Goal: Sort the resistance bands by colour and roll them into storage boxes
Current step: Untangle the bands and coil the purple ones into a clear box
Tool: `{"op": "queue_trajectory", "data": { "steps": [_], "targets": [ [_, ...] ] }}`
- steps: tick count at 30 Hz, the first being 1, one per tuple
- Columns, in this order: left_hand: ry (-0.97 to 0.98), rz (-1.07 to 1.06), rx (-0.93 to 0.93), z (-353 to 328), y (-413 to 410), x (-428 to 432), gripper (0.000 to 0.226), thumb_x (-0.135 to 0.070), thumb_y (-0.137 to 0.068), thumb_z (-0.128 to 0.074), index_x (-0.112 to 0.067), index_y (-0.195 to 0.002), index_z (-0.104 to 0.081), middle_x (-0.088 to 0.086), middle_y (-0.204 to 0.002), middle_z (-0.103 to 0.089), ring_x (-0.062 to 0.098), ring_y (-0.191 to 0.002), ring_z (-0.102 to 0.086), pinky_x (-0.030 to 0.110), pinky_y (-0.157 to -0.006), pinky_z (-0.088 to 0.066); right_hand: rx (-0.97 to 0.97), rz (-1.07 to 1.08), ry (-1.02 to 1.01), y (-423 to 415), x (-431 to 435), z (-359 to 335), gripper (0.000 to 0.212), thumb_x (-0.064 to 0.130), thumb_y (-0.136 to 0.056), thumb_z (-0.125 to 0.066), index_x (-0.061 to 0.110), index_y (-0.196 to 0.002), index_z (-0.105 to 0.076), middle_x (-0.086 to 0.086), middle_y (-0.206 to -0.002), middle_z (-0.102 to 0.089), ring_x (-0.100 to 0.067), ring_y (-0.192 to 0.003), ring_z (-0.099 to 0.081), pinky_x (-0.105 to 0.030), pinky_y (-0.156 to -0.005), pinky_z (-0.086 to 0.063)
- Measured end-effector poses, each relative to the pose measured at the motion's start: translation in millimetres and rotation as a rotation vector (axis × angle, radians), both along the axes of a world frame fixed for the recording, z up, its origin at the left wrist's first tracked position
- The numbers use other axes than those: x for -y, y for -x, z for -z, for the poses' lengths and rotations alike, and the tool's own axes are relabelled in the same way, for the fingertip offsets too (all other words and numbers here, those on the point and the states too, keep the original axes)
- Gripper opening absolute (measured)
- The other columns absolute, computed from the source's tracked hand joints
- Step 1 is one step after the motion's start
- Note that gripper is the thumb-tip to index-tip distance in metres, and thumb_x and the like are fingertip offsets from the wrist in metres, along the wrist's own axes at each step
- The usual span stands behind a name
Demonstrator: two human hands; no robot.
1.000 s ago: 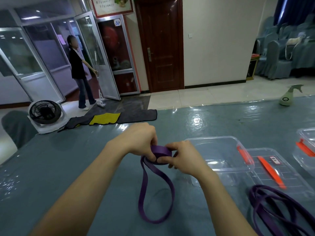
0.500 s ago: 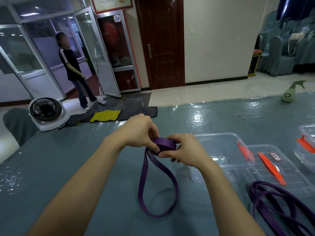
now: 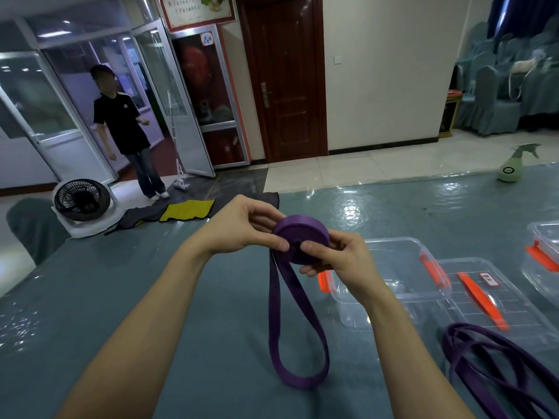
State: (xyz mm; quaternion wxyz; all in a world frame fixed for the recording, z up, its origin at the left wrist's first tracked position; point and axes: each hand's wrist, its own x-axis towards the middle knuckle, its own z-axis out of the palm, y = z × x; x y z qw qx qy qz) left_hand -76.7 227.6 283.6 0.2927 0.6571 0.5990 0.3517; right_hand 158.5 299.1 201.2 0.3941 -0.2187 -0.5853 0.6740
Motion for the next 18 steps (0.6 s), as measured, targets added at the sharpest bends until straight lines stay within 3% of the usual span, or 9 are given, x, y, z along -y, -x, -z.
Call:
{"op": "queue_trajectory", "data": {
  "steps": [4,6,9,14,16,18],
  "targets": [
    [-0.021,-0.024,-0.115,-6,-6,-1,0.032,-0.027,-0.072,-0.103,-0.025,-0.099,-0.085,0.000,-0.095,-0.086,0.020,-0.092,-0.084,0.042,-0.090,-0.068,0.008,0.003,0.015,-3,2,-1,0.033,0.010,-0.082,-0.085,0.000,-0.113,-0.080,-0.029,-0.097,-0.080,-0.036,-0.066,-0.076,-0.036,-0.066,-0.066],
    [-0.048,-0.029,-0.168,-8,-8,-2,0.033,-0.028,-0.070,-0.104,-0.027,-0.098,-0.085,-0.004,-0.093,-0.085,0.016,-0.089,-0.084,0.036,-0.086,-0.068,0.006,0.010,0.021,-5,3,-2,0.029,0.004,-0.086,-0.083,-0.002,-0.114,-0.079,-0.031,-0.098,-0.079,-0.037,-0.067,-0.076,-0.036,-0.066,-0.066],
    [-0.037,-0.023,-0.086,-7,-10,-1,0.037,-0.023,-0.071,-0.103,-0.023,-0.104,-0.085,-0.001,-0.097,-0.086,0.018,-0.092,-0.084,0.028,-0.084,-0.067,-0.027,0.031,0.047,-4,5,-4,0.026,0.001,-0.088,-0.081,-0.003,-0.114,-0.079,-0.033,-0.098,-0.078,-0.035,-0.065,-0.075,-0.034,-0.065,-0.067],
    [0.027,-0.050,-0.083,5,-9,-1,0.036,-0.020,-0.071,-0.103,-0.019,-0.103,-0.085,0.001,-0.096,-0.086,0.020,-0.092,-0.084,0.041,-0.090,-0.068,0.013,-0.028,0.029,-3,5,3,0.026,0.004,-0.087,-0.085,0.003,-0.112,-0.080,-0.023,-0.100,-0.081,-0.038,-0.072,-0.079,-0.039,-0.070,-0.069],
    [0.063,-0.048,-0.231,5,-11,1,0.035,-0.026,-0.071,-0.104,-0.023,-0.101,-0.086,-0.005,-0.092,-0.085,0.014,-0.089,-0.083,0.040,-0.089,-0.068,0.194,-0.058,-0.092,-4,2,7,0.036,0.018,-0.082,-0.094,0.014,-0.116,-0.081,-0.009,-0.105,-0.083,-0.036,-0.077,-0.081,-0.043,-0.067,-0.067],
    [0.061,-0.037,-0.560,4,-17,-1,0.035,-0.037,-0.068,-0.103,-0.028,-0.098,-0.086,-0.013,-0.086,-0.083,0.005,-0.083,-0.079,0.037,-0.082,-0.067,0.454,-0.029,-0.253,-4,0,10,0.051,0.041,-0.071,-0.101,0.031,-0.116,-0.079,0.009,-0.108,-0.080,-0.026,-0.066,-0.080,-0.035,-0.054,-0.059]
  ]
}}
